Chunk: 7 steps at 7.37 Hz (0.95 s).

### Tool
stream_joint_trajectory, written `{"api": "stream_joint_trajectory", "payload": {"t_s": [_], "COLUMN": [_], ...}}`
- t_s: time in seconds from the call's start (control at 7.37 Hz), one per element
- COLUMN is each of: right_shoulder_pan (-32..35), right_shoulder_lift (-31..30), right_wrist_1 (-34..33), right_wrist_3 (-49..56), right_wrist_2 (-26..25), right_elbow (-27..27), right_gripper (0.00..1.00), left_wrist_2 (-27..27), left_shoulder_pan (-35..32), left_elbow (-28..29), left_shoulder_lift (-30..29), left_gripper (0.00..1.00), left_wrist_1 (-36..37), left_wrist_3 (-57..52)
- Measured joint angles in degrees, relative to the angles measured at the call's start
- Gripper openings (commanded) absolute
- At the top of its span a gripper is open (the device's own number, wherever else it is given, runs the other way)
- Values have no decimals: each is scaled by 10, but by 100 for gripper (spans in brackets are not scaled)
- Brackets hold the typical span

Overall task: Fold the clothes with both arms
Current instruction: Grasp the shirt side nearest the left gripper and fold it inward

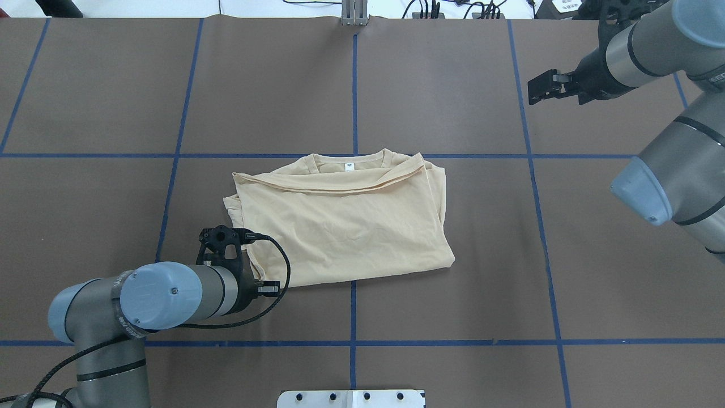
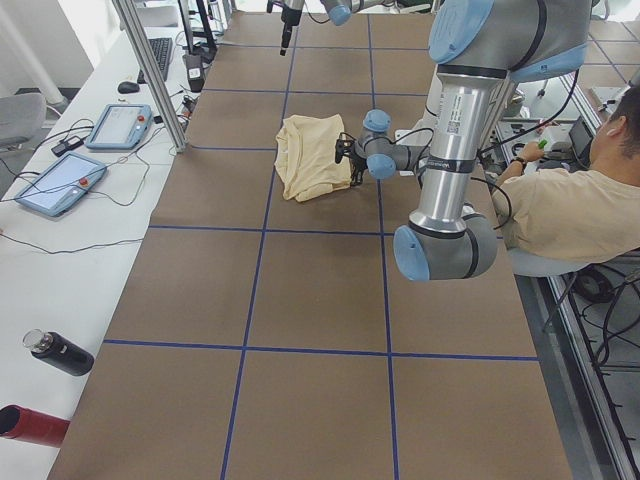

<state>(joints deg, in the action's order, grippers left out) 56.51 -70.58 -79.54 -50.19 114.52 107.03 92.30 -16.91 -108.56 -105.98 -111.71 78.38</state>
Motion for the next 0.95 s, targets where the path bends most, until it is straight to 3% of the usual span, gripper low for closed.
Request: {"api": "stream_joint_trajectory", "payload": {"t_s": [0.54,0.95], "right_shoulder_pan": [-1,-1], "right_shoulder_lift": [0,0], "right_wrist_1": [0,0], "right_wrist_3": [-2,-2], "right_wrist_2": [-1,-1], "right_elbow": [0,-1], "right_gripper": [100,100], "left_wrist_2": [-1,0], "left_shoulder_pan": [-83,-190], "left_elbow": [18,115], "left_shoulder_lift": [6,-20], "left_gripper": [0,0], "left_wrist_1": [7,0], "left_wrist_3": [-92,-227]}}
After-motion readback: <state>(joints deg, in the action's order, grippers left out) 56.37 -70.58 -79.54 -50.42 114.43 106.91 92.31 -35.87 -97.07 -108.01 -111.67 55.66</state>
